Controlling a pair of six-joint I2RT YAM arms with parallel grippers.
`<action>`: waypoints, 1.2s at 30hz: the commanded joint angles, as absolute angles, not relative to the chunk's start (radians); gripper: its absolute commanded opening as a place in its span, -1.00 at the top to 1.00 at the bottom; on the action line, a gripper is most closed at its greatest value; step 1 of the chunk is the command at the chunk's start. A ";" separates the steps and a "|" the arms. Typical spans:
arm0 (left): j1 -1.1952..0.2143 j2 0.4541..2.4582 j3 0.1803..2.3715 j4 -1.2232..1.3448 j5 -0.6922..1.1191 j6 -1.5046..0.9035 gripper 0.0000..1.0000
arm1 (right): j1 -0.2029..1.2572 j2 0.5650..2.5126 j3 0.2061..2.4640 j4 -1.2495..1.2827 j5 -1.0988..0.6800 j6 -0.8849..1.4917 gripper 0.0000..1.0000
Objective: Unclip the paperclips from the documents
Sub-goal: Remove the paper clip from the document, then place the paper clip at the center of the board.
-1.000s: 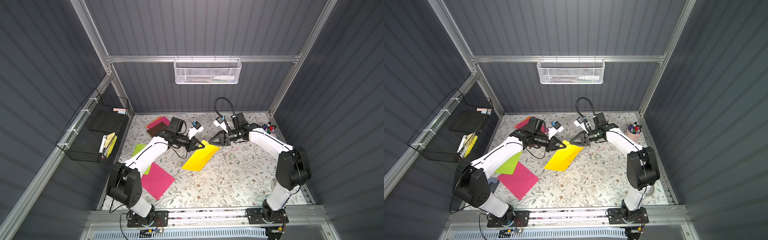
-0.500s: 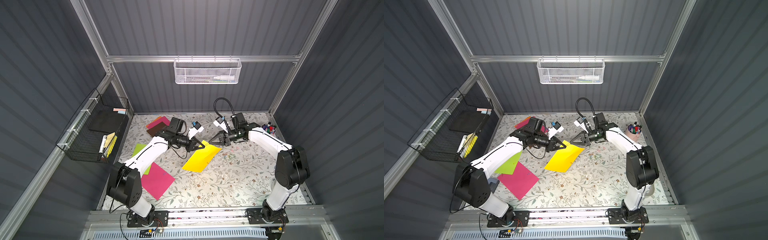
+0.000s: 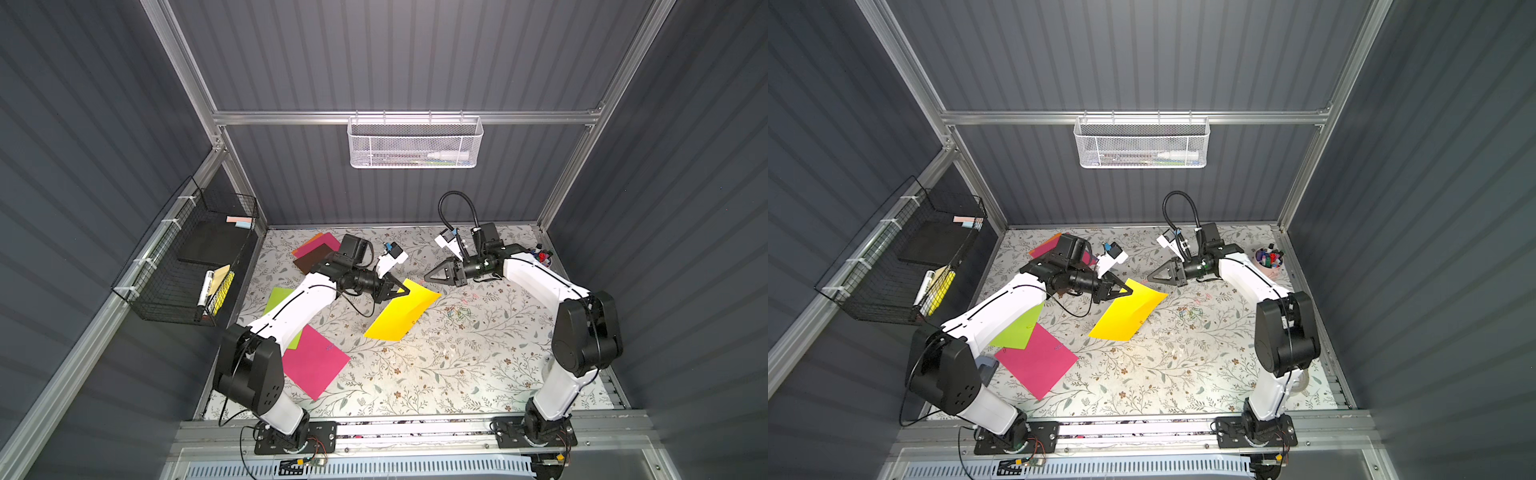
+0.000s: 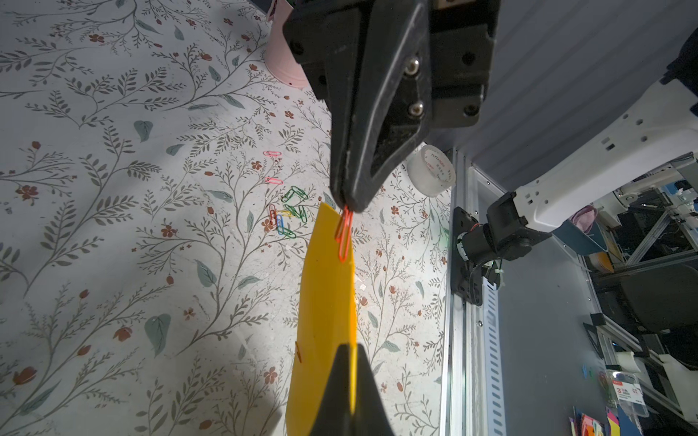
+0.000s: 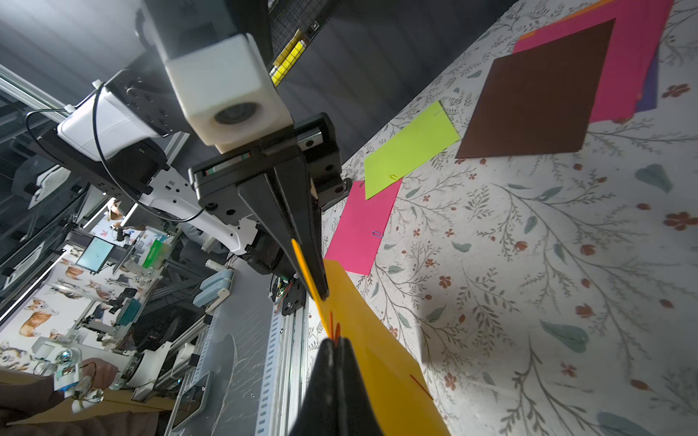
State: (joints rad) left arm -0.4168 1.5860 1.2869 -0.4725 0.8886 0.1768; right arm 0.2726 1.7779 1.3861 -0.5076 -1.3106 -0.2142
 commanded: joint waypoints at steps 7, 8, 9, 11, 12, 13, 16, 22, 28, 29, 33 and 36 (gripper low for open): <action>-0.413 1.570 1.344 -0.518 0.900 0.181 1.00 | 0.145 1.756 1.213 -0.352 -0.978 0.060 1.00; -0.412 1.561 1.355 -0.508 0.902 0.177 1.00 | 0.135 1.752 1.183 -0.356 -0.931 0.076 1.00; -0.413 1.549 1.360 -0.486 0.907 0.168 1.00 | 0.132 1.754 1.168 -0.389 -0.885 0.066 1.00; -0.413 1.520 1.352 -0.415 0.915 0.121 1.00 | 0.132 1.766 1.151 -0.447 -0.806 0.051 1.00; -0.411 1.507 1.342 -0.376 0.922 0.100 1.00 | 0.132 1.774 1.146 -0.494 -0.770 0.049 1.00; -0.411 1.498 1.334 -0.350 0.927 0.094 1.00 | 0.132 1.780 1.139 -0.512 -0.741 0.045 1.00; -0.410 1.477 1.309 -0.268 0.936 0.073 1.00 | 0.133 1.805 1.123 -0.545 -0.670 0.052 1.00; -0.404 1.444 1.296 -0.151 0.954 0.027 1.00 | 0.134 1.830 1.124 -0.579 -0.600 0.047 0.74; -0.377 1.438 1.310 -0.113 0.992 0.014 1.00 | 0.138 1.782 1.116 -0.569 -0.625 -0.018 0.17; -0.370 1.438 1.312 -0.109 1.000 0.012 1.00 | 0.139 1.763 1.110 -0.555 -0.676 -0.051 0.16; -0.344 1.435 1.303 -0.070 1.048 -0.007 1.00 | 0.150 1.634 1.025 -0.368 -0.867 -0.081 0.13; -0.333 1.433 1.303 -0.053 1.076 -0.019 1.00 | 0.159 1.488 0.835 0.048 -1.059 0.014 0.04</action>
